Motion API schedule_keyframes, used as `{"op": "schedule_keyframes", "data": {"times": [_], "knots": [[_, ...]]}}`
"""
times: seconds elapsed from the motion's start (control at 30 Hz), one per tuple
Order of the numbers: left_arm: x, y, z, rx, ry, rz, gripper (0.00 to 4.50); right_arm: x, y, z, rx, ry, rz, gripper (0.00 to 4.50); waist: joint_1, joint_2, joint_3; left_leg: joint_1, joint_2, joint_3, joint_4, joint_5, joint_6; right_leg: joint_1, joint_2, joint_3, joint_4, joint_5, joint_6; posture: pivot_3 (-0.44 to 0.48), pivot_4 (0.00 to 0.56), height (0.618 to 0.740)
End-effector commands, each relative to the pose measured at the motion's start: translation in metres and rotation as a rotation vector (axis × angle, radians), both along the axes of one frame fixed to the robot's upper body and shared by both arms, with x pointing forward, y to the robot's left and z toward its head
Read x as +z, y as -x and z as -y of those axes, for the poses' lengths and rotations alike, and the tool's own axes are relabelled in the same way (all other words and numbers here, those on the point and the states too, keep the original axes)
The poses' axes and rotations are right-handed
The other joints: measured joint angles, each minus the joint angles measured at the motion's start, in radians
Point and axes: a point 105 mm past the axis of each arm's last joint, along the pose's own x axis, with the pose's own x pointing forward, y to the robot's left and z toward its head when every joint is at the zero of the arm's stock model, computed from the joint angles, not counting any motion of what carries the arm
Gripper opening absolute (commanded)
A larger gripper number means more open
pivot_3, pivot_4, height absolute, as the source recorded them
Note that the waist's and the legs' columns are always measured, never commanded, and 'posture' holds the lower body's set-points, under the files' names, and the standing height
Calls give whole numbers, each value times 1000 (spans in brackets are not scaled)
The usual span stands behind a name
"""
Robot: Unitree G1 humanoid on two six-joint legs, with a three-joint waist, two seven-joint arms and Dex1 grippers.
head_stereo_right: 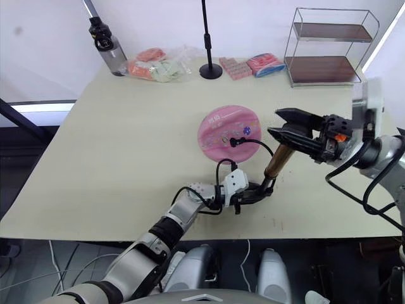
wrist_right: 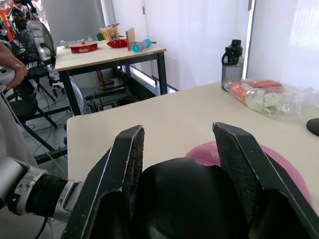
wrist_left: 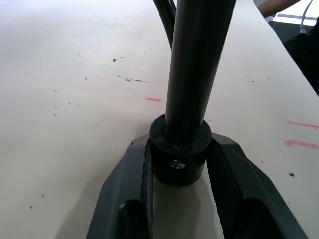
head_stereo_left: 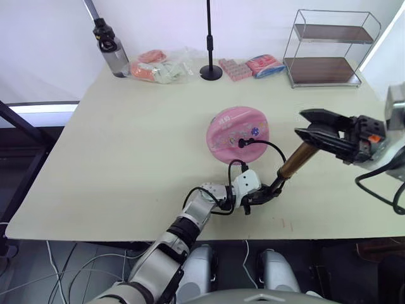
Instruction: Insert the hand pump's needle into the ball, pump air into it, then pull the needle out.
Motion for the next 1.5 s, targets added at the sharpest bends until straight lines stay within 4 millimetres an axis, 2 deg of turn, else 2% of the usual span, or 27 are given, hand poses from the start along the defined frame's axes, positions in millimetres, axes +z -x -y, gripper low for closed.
{"op": "schedule_keyframes", "data": {"times": [0.03,0.2,0.37,0.53,0.83,1.27,1.5], "knots": [[-27,2,-10,56,-73,-79,1072,33,9,8,3,-40,111,1797,0,0,0,0,0,0,0,0,0,0,0,0,0,0,0,0,150,740],[-27,8,-3,30,-74,-77,1072,30,6,12,-29,-10,43,1797,3,0,0,-1,0,0,0,0,0,0,-1,0,0,0,0,0,150,740],[-27,11,4,13,-72,-76,1072,44,7,20,-23,-23,75,1797,4,0,0,-1,1,2,0,0,0,-1,-2,2,0,0,0,0,150,740],[-26,11,5,6,-74,-73,1072,48,6,23,-27,-1,83,1797,4,0,0,-1,1,5,0,-1,2,-1,-2,2,-1,0,0,0,150,740],[-30,19,8,-44,-89,-78,1072,39,4,22,-25,9,48,1797,5,0,0,-1,1,3,-1,-1,2,0,-2,-2,-3,0,0,0,150,740],[-34,31,13,-93,-92,-77,1072,53,10,24,4,-22,9,1797,5,1,-1,-2,1,2,-3,0,-1,1,-2,-4,-9,0,0,0,150,740],[-36,32,17,-96,-96,-84,1072,13,8,26,-15,79,-99,1797,12,1,-2,-2,1,2,-3,0,-1,2,-2,-6,-11,2,2,0,150,740]]}}
